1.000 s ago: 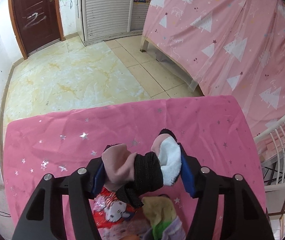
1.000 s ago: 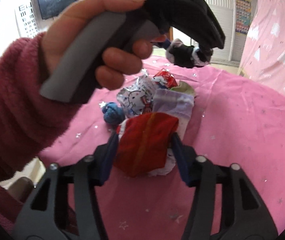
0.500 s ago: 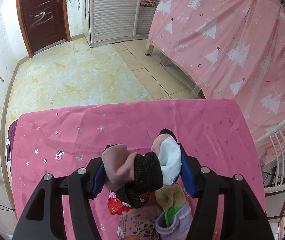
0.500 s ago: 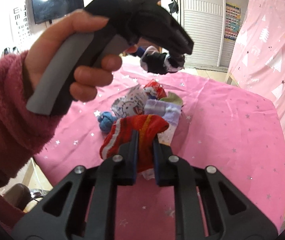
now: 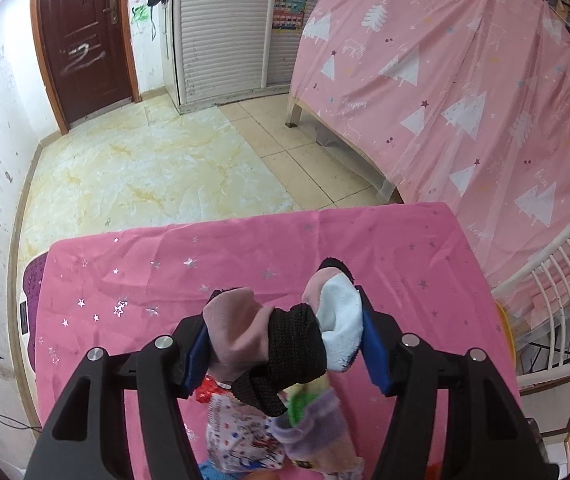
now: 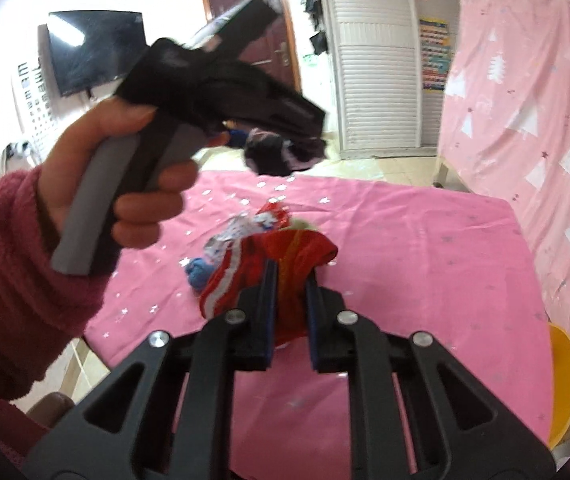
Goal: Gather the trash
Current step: 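Carry both socks over the yellow bin and open both tools to drop them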
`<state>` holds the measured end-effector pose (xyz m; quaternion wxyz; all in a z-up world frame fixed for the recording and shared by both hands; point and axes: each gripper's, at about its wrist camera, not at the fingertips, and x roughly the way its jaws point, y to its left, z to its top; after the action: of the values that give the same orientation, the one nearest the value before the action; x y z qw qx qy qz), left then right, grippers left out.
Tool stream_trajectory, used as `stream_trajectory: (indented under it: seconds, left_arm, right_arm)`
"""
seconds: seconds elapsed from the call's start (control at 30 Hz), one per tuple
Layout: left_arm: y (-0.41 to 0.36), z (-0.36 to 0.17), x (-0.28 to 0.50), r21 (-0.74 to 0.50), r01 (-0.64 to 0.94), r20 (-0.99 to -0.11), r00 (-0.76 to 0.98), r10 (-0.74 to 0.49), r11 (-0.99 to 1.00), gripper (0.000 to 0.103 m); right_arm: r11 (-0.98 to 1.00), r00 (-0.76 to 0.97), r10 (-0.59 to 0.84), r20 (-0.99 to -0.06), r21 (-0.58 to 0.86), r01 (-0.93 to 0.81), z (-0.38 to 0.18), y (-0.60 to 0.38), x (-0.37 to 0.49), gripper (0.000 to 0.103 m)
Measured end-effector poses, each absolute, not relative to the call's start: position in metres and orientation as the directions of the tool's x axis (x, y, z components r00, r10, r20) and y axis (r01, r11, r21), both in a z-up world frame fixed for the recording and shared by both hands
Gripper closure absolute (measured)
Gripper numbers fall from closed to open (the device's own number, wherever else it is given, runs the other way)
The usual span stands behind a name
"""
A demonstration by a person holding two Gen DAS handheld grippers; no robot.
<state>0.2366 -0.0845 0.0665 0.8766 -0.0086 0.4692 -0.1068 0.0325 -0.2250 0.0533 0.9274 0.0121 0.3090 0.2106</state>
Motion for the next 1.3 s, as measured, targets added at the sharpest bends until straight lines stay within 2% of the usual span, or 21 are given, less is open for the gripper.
stream_trajectory:
  seconds: [0.7, 1.3]
  left_arm:
    - [-0.218, 0.076, 0.185, -0.074, 0.378, -0.808, 0.52, -0.278, 0.923, 0.046]
    - [-0.343, 0.048, 0.153, -0.069, 0.528, -0.844, 0.421, -0.332, 0.846, 0.046]
  right_arm:
    - [0.962, 0.826, 0.197, -0.529, 0.268, -0.058, 0.036, -0.377, 0.034, 0.091]
    - [0.952, 0.784, -0.039, -0.619, 0.216, 0.218, -0.01, -0.467, 0.043, 0.091]
